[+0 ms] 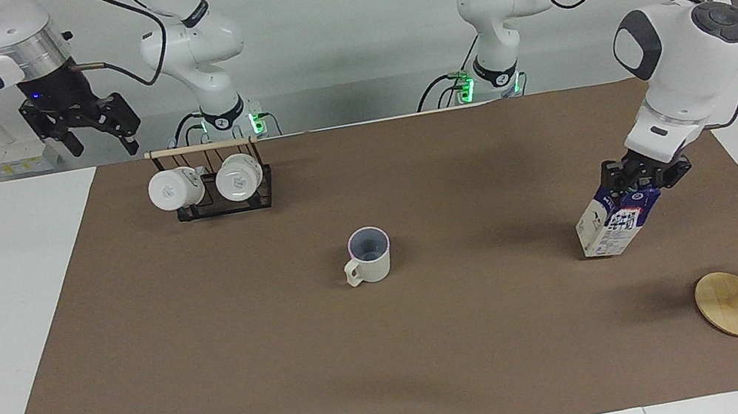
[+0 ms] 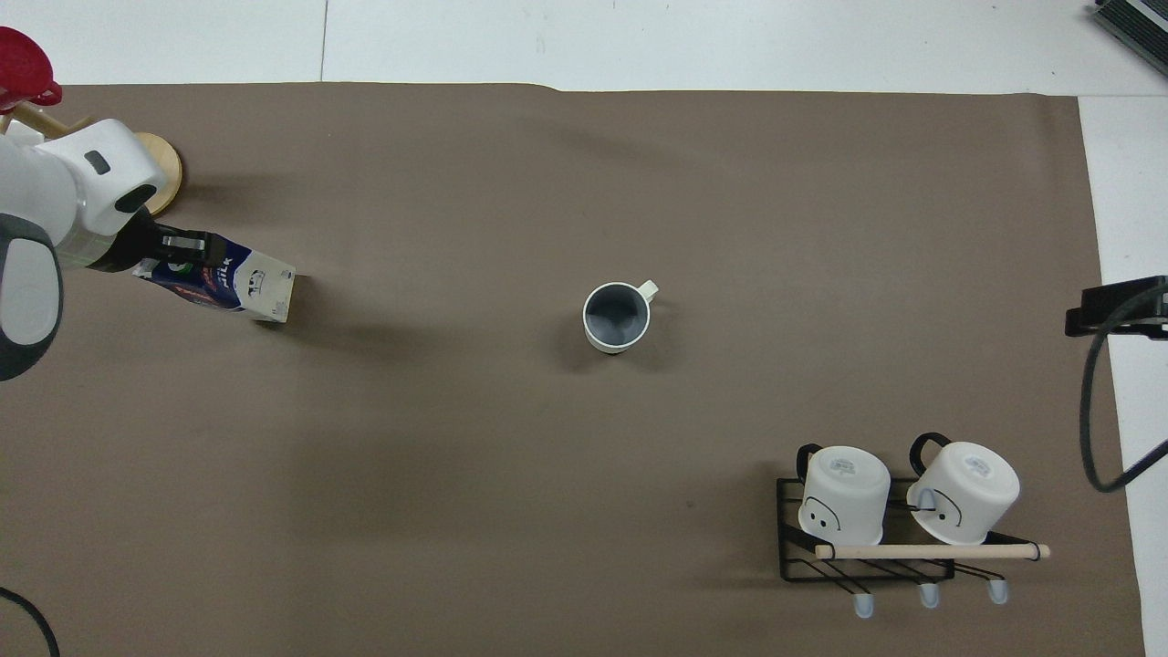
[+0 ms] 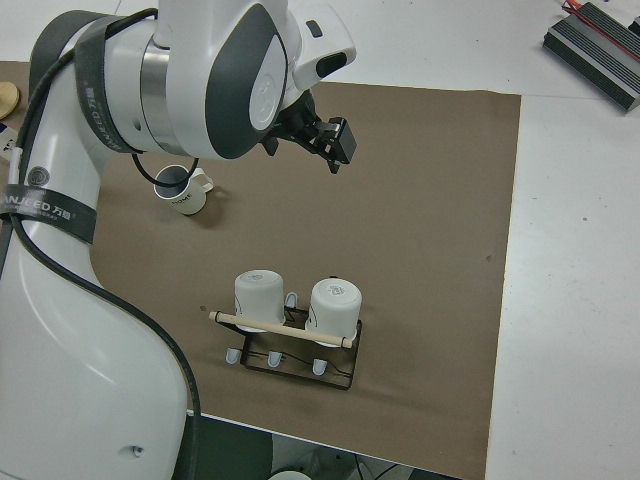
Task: Place cup and milk on table
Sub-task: 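Reach the left gripper to the milk carton and grasp it, then carry the milk carton with the left gripper beside the white mug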
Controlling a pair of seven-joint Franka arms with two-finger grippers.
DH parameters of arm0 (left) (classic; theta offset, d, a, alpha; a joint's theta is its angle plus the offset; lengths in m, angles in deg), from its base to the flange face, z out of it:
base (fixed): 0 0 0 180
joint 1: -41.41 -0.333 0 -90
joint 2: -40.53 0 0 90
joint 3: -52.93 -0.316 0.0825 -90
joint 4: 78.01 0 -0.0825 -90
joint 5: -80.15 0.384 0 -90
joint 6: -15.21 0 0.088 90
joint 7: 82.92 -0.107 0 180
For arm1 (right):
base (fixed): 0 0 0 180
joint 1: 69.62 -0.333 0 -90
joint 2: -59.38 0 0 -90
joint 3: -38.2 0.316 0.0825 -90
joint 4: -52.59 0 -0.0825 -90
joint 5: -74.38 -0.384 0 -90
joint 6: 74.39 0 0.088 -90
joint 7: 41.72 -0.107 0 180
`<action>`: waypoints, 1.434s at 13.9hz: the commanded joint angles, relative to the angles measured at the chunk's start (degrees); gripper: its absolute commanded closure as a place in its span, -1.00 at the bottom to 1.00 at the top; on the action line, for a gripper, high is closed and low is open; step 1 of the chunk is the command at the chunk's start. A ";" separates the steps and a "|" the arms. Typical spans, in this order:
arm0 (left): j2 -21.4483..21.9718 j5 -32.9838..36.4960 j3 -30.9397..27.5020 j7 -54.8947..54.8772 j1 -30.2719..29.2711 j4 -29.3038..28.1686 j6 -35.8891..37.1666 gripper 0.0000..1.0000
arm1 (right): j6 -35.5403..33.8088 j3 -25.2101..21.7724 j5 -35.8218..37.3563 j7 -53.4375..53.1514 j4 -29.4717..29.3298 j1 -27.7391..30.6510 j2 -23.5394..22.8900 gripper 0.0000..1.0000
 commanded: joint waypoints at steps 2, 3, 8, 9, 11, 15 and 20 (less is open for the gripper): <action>0.82 3.48 -0.65 13.81 9.97 0.70 1.63 0.67 | 0.15 0.00 -0.27 1.60 -1.22 0.32 -0.69 -1.00; 0.82 3.56 -0.56 17.50 12.18 0.79 1.55 0.67 | 0.50 0.00 -0.27 1.59 -1.04 0.32 -0.60 -1.00; 0.29 3.48 -0.13 29.13 20.01 2.98 0.84 0.67 | 0.51 0.00 -0.27 1.51 -0.43 0.32 -0.34 -1.00; -0.14 3.39 -0.12 30.62 21.06 3.07 0.41 0.67 | 0.51 0.00 -0.27 1.51 -0.43 0.32 -0.34 -1.00; -1.46 3.39 -0.12 33.70 23.70 2.98 -1.26 0.67 | 0.59 0.00 -0.36 1.59 -0.43 0.50 -0.34 -1.00; -2.87 3.04 0.05 36.79 26.51 2.98 -3.55 0.67 | 0.51 0.00 -0.36 1.59 -0.43 0.59 -0.34 -1.00; -4.10 2.77 0.14 38.28 27.40 2.98 -5.66 0.66 | 0.59 0.00 -0.36 1.59 -0.43 0.59 -0.34 -1.00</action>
